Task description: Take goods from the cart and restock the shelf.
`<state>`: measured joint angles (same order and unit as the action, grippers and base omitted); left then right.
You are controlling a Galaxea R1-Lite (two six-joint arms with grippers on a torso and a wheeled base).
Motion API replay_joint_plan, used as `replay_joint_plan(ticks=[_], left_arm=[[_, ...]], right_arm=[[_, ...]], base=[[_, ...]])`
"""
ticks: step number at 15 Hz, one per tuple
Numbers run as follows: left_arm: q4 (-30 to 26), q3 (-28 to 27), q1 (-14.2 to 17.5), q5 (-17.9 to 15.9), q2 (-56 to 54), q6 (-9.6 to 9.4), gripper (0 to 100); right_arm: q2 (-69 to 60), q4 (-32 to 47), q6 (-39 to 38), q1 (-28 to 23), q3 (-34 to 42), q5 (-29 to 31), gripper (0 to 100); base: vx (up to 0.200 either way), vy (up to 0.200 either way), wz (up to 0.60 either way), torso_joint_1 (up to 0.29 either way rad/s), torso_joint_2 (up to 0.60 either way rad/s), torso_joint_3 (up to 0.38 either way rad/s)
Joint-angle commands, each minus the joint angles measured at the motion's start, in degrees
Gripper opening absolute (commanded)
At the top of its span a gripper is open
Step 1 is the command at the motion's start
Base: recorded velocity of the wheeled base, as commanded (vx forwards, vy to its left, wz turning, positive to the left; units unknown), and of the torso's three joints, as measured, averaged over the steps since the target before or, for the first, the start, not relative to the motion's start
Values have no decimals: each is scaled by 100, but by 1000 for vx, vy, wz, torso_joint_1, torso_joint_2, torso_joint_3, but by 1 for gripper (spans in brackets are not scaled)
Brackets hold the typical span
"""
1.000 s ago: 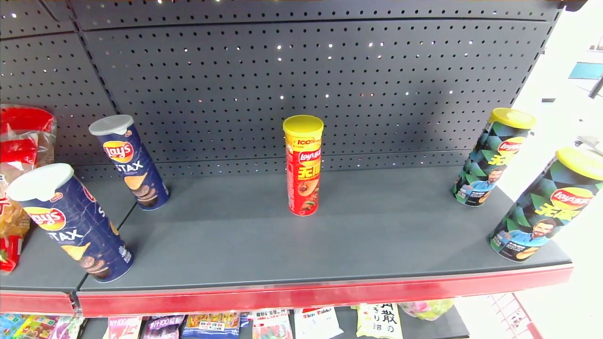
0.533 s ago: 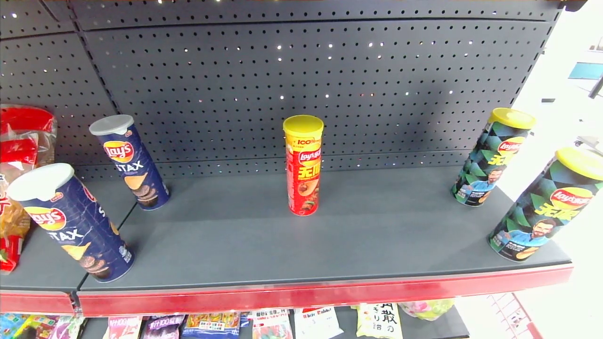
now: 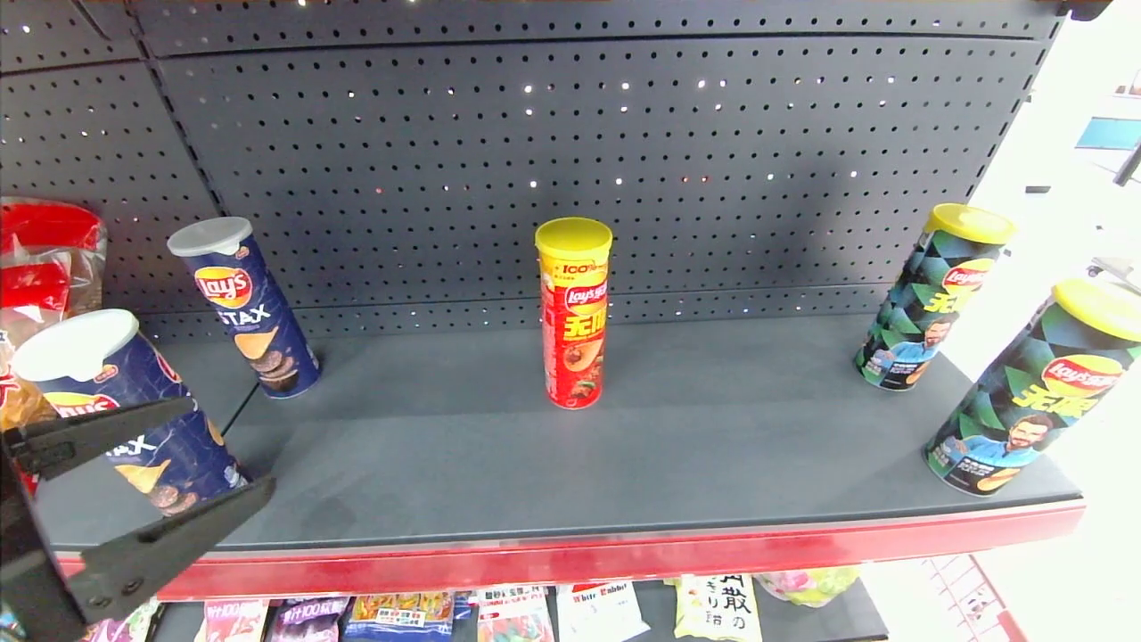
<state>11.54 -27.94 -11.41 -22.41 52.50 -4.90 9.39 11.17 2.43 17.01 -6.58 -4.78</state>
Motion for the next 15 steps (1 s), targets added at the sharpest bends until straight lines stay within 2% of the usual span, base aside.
replay_joint_plan(ticks=[1, 2, 3, 5, 6, 7, 8, 11, 15], left_arm=[[76, -177, -283, -431, 1051, -37, 100], [138, -229, -292, -581, 1209, -55, 100], [472, -388, -397, -756, 1763, -187, 100], [1148, -686, -599, -774, 2660, -231, 100], [1271, -783, -643, -765, 2853, -231, 100], [1526, -1047, -713, -739, 3266, -239, 100], [1851, -1592, -810, -704, 3855, -231, 100], [1904, -2427, -933, -721, 4479, -204, 100], [1922, -3033, -1197, -774, 5147, -213, 100]], right_arm=[[63, 0, 4, 13, -1, -6, 0], [72, 0, 4, 13, -1, -6, 0], [81, 0, 4, 13, -1, -6, 0], [81, 0, 4, 13, -1, -6, 0], [81, 0, 4, 13, -1, -6, 0], [81, 0, 4, 13, -1, -6, 0], [72, 0, 4, 4, -1, 3, 0], [72, 0, 4, -4, -1, 3, 0], [63, 0, 4, -4, -1, 12, 0]], base=[[0, 0, 0, 0, 0, 0], [0, 0, 0, 0, 0, 0], [0, 0, 0, 0, 0, 0], [0, 0, 0, 0, 0, 0], [0, 0, 0, 0, 0, 0], [0, 0, 0, 0, 0, 0], [0, 0, 0, 0, 0, 0], [0, 0, 0, 0, 0, 0], [0, 0, 0, 0, 0, 0]])
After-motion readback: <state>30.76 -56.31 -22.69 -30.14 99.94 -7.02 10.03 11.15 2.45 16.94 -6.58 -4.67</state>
